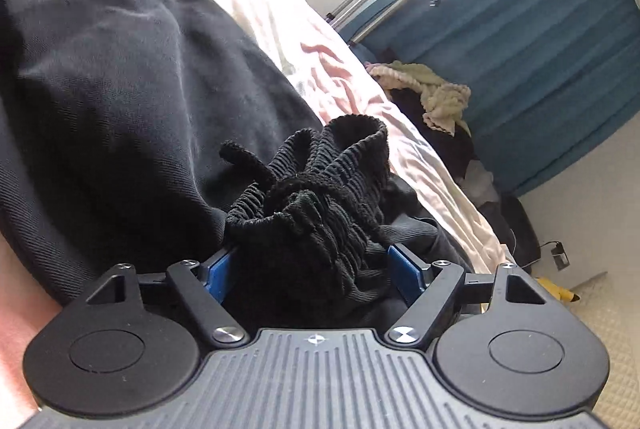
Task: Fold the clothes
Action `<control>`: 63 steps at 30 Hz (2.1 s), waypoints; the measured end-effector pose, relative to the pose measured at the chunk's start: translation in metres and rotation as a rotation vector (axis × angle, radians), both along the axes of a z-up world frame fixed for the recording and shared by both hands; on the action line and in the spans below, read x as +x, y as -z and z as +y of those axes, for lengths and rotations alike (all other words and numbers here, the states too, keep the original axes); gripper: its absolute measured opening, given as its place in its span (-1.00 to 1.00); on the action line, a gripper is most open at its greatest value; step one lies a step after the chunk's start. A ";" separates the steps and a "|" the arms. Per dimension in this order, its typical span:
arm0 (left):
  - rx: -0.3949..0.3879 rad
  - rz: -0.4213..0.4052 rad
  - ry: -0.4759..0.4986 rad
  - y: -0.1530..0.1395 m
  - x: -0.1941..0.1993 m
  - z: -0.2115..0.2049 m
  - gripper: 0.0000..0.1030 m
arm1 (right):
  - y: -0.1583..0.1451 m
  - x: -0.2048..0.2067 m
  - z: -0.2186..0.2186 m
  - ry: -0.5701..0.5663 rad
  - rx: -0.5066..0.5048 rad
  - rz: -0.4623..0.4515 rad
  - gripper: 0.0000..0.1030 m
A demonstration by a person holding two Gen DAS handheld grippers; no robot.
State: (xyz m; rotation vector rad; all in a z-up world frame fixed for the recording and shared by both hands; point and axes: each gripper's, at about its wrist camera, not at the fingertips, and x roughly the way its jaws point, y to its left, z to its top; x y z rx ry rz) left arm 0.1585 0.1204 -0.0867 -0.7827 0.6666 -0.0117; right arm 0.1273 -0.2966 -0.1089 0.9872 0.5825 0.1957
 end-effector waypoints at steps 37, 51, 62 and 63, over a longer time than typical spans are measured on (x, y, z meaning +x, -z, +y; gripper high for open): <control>0.402 -0.140 0.093 -0.050 -0.074 -0.051 0.33 | -0.036 -0.038 -0.014 0.089 -0.392 0.016 0.42; 0.714 -0.196 0.480 -0.029 -0.062 -0.134 0.35 | -0.041 0.001 0.049 -0.178 -0.870 -0.113 0.69; 0.718 -0.166 0.414 -0.018 -0.046 -0.130 0.35 | -0.033 0.004 0.085 -0.324 -1.159 -0.141 0.71; 0.726 -0.167 0.414 -0.017 -0.045 -0.131 0.35 | -0.032 0.008 0.082 -0.316 -1.139 -0.149 0.79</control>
